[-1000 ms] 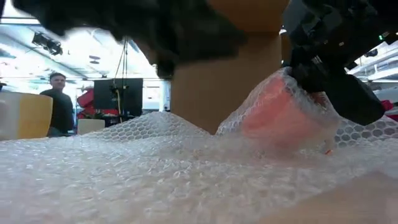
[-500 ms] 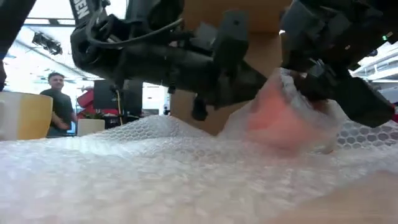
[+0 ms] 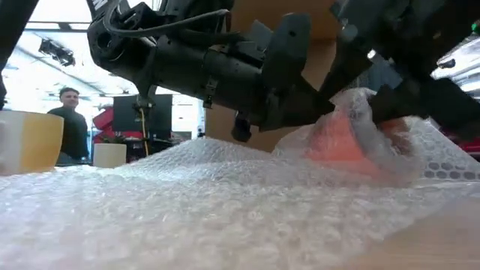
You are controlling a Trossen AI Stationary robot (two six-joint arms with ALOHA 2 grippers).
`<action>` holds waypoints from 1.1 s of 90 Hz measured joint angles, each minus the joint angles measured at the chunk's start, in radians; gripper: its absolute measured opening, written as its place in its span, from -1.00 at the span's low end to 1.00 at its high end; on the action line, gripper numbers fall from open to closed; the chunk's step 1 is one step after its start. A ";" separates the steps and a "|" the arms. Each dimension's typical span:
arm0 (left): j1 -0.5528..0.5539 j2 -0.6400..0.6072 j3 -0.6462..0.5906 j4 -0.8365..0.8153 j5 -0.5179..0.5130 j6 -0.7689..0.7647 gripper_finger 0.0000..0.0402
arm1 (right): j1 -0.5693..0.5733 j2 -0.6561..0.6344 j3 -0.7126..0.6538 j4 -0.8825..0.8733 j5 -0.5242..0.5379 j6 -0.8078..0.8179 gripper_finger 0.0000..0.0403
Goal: Wrap mug
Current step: Wrap the orange mug with the bubble wrap
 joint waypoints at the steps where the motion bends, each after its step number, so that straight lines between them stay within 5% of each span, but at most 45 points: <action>1: 0.000 0.000 0.000 -0.003 -0.001 0.000 -0.46 | 0.002 0.000 0.005 -0.007 -0.002 0.001 0.08; 28: -0.005 0.002 -0.002 -0.030 -0.010 -0.005 -0.46 | 0.044 -0.003 0.082 -0.226 -0.184 0.319 0.28; 43: -0.005 0.003 -0.003 -0.030 -0.011 -0.004 -0.46 | 0.082 -0.003 0.082 -0.243 -0.118 0.425 0.31; 69: -0.005 0.005 -0.005 -0.024 -0.010 -0.003 -0.46 | 0.101 -0.012 0.109 -0.289 -0.074 0.528 0.22; 99: -0.004 0.013 -0.009 -0.073 0.001 0.003 -0.46 | 0.191 -0.016 0.138 -0.365 -0.279 0.949 0.02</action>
